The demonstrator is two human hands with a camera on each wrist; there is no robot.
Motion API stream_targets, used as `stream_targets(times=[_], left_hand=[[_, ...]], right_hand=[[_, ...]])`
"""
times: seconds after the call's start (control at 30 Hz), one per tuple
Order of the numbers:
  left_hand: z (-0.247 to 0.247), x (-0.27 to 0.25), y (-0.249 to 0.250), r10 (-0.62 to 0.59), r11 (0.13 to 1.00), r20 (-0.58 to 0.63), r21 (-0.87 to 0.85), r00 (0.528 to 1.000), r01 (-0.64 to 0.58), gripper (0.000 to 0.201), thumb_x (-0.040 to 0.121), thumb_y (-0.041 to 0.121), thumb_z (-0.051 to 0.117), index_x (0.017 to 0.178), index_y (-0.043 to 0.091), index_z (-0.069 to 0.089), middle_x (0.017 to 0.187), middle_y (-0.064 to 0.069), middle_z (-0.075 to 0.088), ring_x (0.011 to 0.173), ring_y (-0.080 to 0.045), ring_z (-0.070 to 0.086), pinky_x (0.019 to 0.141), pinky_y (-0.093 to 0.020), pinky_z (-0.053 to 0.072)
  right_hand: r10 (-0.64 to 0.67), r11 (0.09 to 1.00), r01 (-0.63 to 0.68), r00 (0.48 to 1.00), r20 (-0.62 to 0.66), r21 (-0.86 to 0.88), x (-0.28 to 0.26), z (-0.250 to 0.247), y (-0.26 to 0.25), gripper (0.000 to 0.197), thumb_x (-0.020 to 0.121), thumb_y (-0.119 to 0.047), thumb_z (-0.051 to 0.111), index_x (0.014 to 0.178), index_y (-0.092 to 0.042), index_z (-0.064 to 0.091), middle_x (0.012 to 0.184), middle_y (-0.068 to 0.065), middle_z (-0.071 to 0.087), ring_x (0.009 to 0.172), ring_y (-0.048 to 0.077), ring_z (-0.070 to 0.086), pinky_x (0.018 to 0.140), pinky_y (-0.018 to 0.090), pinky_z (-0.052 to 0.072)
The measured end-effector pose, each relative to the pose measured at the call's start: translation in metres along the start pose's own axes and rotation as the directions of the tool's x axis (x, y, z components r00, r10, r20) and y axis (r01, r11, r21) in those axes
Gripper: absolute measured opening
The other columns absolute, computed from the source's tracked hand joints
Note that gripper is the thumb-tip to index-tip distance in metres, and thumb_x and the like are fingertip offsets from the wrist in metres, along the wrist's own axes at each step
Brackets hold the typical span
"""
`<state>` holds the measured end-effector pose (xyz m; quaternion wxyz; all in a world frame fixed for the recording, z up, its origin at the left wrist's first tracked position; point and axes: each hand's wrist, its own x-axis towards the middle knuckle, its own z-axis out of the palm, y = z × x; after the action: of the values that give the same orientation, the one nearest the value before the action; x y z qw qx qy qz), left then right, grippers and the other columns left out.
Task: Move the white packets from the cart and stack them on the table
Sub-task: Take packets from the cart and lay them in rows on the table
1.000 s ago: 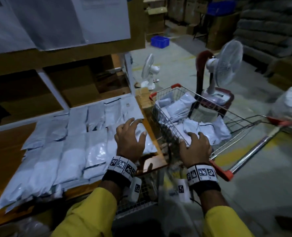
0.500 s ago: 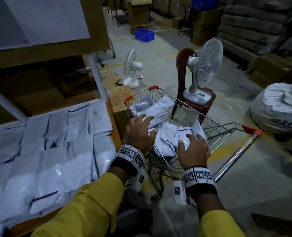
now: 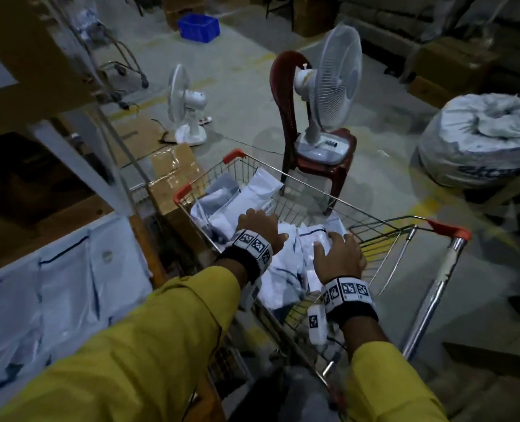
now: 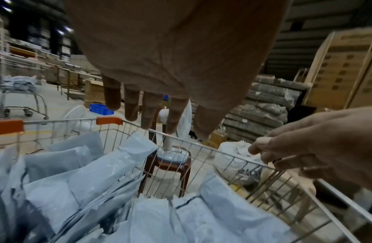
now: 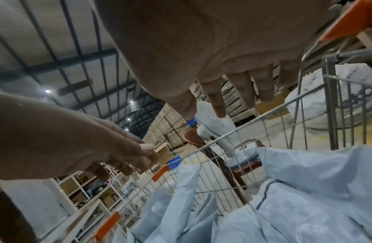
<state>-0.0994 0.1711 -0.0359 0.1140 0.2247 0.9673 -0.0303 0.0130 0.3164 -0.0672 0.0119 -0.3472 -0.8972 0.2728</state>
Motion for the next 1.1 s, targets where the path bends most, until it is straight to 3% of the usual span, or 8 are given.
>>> stream_targets(times=[0.2,0.33,0.53,0.67,0.8,0.9,0.97,1.1], left_hand=[[0.044,0.063,0.013,0.044,0.992,0.141,0.107,0.989,-0.06,0.058,0.094,0.057,0.052,0.14,0.021,0.05,0.145,-0.012,0.051,0.131,-0.035,0.048,0.106,-0.049,0.039],[0.081,0.088,0.027,0.052,0.989,0.3,0.119,0.952,-0.091,0.051,0.097,0.05,0.052,0.137,0.019,0.05,0.146,-0.017,0.047,0.129,-0.039,0.049,0.107,-0.052,0.039],[0.135,0.111,0.046,-0.003,0.996,0.417,0.083,0.909,-0.035,0.052,0.096,0.046,0.053,0.139,0.017,0.045,0.142,-0.018,0.044,0.121,-0.043,0.053,0.093,-0.054,0.044],[0.164,0.114,0.05,-0.092,0.994,0.461,0.096,0.883,0.053,0.076,0.092,0.062,0.053,0.147,0.015,0.031,0.157,-0.021,0.02,0.129,-0.046,0.042,0.089,-0.053,0.045],[0.176,0.116,0.054,-0.189,0.982,0.448,0.096,0.874,0.163,0.091,0.075,0.071,0.068,0.142,0.024,0.029,0.159,-0.023,0.011,0.132,-0.04,0.033,0.09,-0.049,0.044],[0.183,0.12,0.054,-0.224,0.974,0.431,0.121,0.874,0.19,0.09,0.072,0.066,0.074,0.139,0.026,0.03,0.154,-0.023,0.019,0.127,-0.038,0.037,0.087,-0.046,0.046],[0.187,0.122,0.052,-0.228,0.974,0.432,0.114,0.873,0.198,0.089,0.078,0.059,0.073,0.146,0.029,0.025,0.155,-0.023,0.019,0.13,-0.04,0.035,0.088,-0.048,0.046],[0.194,0.117,0.047,-0.213,0.977,0.473,0.115,0.855,0.18,0.093,0.093,0.048,0.059,0.159,0.031,-0.004,0.162,-0.025,0.0,0.145,-0.044,0.016,0.103,-0.052,0.039]], right_hand=[[0.085,0.986,-0.057,0.98,0.177,-0.157,0.066,0.053,0.011,0.059,0.09,-0.047,0.06,0.142,-0.024,0.048,0.146,0.013,0.045,0.132,0.037,0.043,0.11,0.05,0.032],[0.16,0.969,-0.094,0.943,0.291,-0.228,0.094,0.09,0.02,0.061,0.087,-0.046,0.062,0.141,-0.024,0.045,0.141,0.015,0.047,0.129,0.038,0.046,0.108,0.05,0.036],[0.169,0.945,-0.065,0.936,0.31,-0.32,0.106,0.143,0.055,0.059,0.09,-0.066,0.046,0.13,-0.024,0.054,0.134,0.017,0.052,0.119,0.036,0.054,0.097,0.046,0.044],[0.229,0.922,-0.114,0.931,0.284,-0.371,0.113,0.166,0.067,0.049,0.096,-0.05,0.05,0.142,-0.031,0.045,0.146,0.018,0.038,0.125,0.038,0.045,0.1,0.044,0.038],[0.264,0.921,-0.148,0.918,0.296,-0.361,0.115,0.178,0.073,0.085,0.086,-0.055,0.064,0.154,-0.026,0.022,0.157,0.019,0.023,0.135,0.038,0.035,0.106,0.046,0.031],[0.268,0.92,-0.169,0.93,0.253,-0.353,0.118,0.181,0.074,0.099,0.084,-0.056,0.064,0.158,-0.022,0.009,0.158,0.018,0.023,0.136,0.036,0.036,0.104,0.046,0.033],[0.263,0.919,-0.164,0.933,0.245,-0.359,0.119,0.183,0.077,0.101,0.085,-0.058,0.062,0.159,-0.022,0.004,0.158,0.018,0.025,0.137,0.036,0.036,0.104,0.045,0.032],[0.276,0.916,-0.166,0.921,0.275,-0.366,0.122,0.179,0.077,0.1,0.086,-0.053,0.063,0.159,-0.022,0.002,0.151,0.02,0.034,0.133,0.036,0.038,0.105,0.047,0.031]])
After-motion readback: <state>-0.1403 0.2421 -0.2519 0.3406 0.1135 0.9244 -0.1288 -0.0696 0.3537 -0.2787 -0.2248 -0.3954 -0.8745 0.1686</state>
